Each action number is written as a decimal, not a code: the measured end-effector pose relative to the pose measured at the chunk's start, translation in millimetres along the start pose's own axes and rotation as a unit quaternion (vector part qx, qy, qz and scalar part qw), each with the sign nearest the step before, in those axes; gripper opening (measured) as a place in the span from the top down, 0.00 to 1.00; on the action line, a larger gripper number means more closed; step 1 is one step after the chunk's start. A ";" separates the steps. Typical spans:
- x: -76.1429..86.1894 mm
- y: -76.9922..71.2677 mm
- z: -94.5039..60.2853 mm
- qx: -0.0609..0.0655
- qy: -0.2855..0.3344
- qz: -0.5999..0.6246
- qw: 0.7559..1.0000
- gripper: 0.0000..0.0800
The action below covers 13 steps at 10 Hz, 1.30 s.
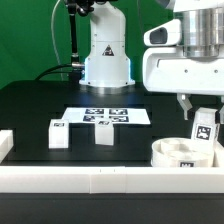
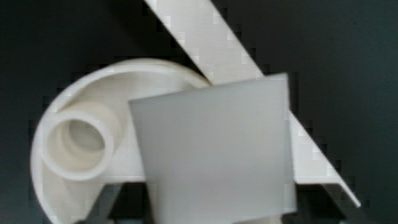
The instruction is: Assemble stool
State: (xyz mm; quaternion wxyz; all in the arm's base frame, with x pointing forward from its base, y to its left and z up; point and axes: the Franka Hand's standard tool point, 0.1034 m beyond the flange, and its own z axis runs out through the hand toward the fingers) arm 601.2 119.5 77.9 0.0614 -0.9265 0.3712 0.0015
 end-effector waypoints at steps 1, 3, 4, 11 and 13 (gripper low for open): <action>0.0 0.0 0.0 0.002 -0.003 0.038 0.999 0.57; 1.6 1.0 0.6 0.017 -0.013 0.136 0.990 0.57; 2.1 1.4 0.7 0.026 -0.017 0.193 0.981 0.57; 4.6 -0.1 0.5 0.055 -0.048 0.458 0.886 0.57; 5.4 -0.2 0.1 0.055 -0.053 0.495 0.866 0.57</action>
Offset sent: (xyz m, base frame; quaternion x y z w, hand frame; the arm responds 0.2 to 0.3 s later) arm -0.0092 -0.0070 -0.0054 0.0191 -0.0133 0.2865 0.9578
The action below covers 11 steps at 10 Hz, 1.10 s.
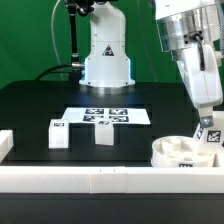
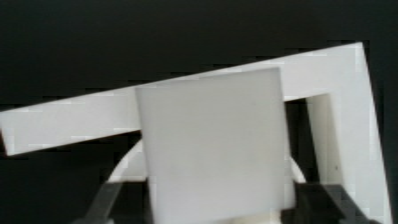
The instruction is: Assemble stool
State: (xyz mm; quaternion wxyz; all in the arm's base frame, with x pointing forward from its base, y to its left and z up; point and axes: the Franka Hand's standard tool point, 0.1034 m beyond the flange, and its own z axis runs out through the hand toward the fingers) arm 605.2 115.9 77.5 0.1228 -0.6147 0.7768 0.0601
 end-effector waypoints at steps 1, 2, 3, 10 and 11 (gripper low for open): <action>0.0 -0.3 -0.2 0.000 -0.003 0.030 1.000 0.57; 0.1 -0.4 -0.2 0.000 -0.004 0.039 0.999 0.57; -0.5 -0.3 -0.2 0.000 -0.006 0.069 0.998 0.57; 7.8 -13.7 -28.5 0.012 -0.009 -0.055 0.998 0.19; 6.9 -11.4 -24.5 0.011 -0.007 -0.054 0.998 0.19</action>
Offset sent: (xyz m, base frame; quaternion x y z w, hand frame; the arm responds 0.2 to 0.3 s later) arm 0.0000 0.0000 0.0000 0.0000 0.0000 0.0650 0.9979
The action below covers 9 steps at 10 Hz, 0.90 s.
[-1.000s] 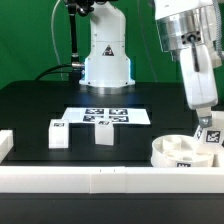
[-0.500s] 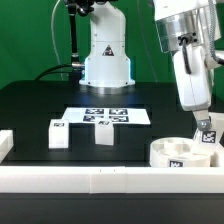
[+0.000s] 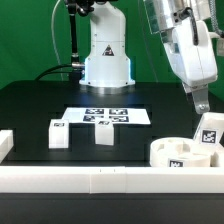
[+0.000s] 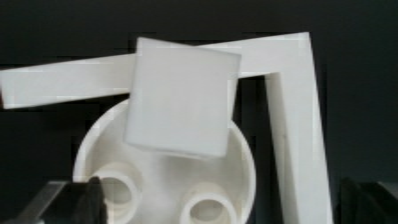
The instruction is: Assemble stool
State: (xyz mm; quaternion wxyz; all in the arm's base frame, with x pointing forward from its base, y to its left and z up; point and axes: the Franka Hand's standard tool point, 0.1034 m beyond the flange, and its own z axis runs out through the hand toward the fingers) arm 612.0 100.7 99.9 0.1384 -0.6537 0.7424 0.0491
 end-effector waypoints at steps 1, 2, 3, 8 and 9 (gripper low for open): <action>-0.7 1.4 1.9 -0.002 0.000 -0.003 1.000 0.19; -0.5 1.2 1.8 -0.002 0.000 -0.003 1.000 0.19; -0.1 2.1 2.0 -0.006 0.001 -0.014 1.000 0.19; 37.3 -14.4 -19.6 -0.043 0.008 -0.189 0.981 0.19; 35.8 -13.5 -18.1 -0.044 0.008 -0.191 0.981 0.19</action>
Offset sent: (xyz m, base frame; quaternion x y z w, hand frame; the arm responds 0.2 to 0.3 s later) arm 0.0051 -0.0266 0.0042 -0.1264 0.0980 -0.2880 0.9442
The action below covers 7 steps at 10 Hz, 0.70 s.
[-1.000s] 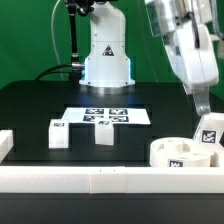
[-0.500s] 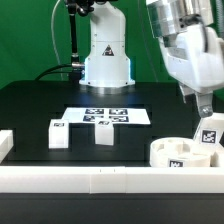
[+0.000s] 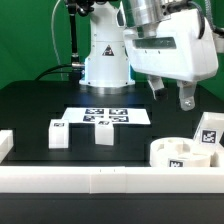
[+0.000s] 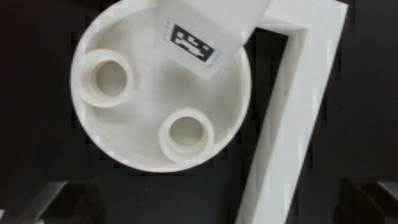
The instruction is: Assemble stool
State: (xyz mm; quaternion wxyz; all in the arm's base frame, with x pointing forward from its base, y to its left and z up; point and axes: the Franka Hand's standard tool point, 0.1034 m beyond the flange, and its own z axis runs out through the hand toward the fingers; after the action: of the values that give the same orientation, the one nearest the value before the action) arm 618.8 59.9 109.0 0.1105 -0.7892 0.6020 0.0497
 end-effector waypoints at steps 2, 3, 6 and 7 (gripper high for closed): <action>1.4 2.4 0.9 -0.007 0.001 -0.025 1.000 0.19; 5.9 8.2 1.9 -0.026 0.004 -0.078 0.997 0.19; 14.0 11.8 -0.2 -0.031 0.001 -0.136 0.990 0.19; 13.4 12.0 0.4 -0.032 0.000 -0.154 0.987 0.19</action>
Offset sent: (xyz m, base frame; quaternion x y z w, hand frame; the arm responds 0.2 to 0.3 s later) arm -0.0063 -0.0284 -0.0029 -0.0914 0.0277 -0.2061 0.9739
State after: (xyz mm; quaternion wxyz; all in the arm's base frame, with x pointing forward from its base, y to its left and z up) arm 611.0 44.4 104.4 0.0911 -0.8759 0.4710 0.0512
